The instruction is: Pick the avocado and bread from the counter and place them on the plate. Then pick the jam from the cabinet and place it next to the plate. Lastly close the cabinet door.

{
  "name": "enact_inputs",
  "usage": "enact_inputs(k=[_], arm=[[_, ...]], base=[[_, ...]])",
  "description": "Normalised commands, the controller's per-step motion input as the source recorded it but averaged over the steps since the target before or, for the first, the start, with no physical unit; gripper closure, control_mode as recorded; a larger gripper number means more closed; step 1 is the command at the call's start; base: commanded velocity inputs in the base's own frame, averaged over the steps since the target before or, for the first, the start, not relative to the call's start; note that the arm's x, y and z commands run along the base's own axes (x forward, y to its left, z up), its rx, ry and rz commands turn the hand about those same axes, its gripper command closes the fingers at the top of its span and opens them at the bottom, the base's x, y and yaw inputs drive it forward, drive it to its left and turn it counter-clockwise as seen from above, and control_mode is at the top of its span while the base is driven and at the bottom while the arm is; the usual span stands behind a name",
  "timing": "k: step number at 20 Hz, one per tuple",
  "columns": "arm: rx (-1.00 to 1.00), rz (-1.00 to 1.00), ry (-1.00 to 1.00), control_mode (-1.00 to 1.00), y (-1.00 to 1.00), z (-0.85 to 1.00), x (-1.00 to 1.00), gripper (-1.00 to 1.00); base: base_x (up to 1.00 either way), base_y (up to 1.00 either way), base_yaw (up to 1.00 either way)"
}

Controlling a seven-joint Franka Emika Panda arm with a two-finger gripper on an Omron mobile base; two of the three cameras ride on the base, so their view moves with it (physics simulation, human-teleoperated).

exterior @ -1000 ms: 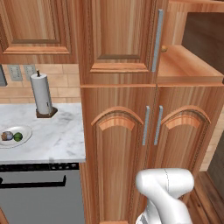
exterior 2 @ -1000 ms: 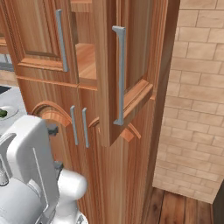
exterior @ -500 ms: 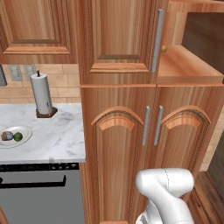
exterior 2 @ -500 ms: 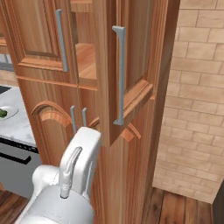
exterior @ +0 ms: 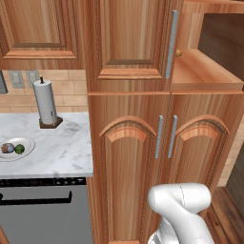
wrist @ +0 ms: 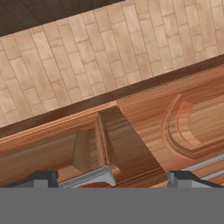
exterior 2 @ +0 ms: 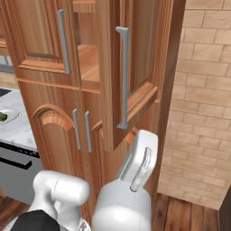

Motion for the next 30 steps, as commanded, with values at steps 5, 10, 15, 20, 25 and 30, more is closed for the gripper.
enact_inputs(k=[5,10,15,20,25,30], arm=[[0.03,0.09,0.0,-1.0,-0.16,-0.16,0.57,-1.0],[0.05,0.13,0.0,-1.0,-0.27,-0.13,0.6,-1.0],[0.05,0.14,0.0,-1.0,-0.3,-0.1,0.57,-1.0],[0.03,0.14,0.0,-1.0,-0.23,-0.13,0.6,-1.0],[0.03,0.16,0.0,-1.0,-0.27,-0.16,0.54,-1.0],[0.03,0.15,0.0,-1.0,-0.22,-0.11,0.49,-1.0]], base=[[0.0,0.0,0.0],[0.0,0.0,0.0],[0.0,0.0,0.0],[0.0,0.0,0.0],[0.0,0.0,0.0],[0.0,0.0,0.0]])
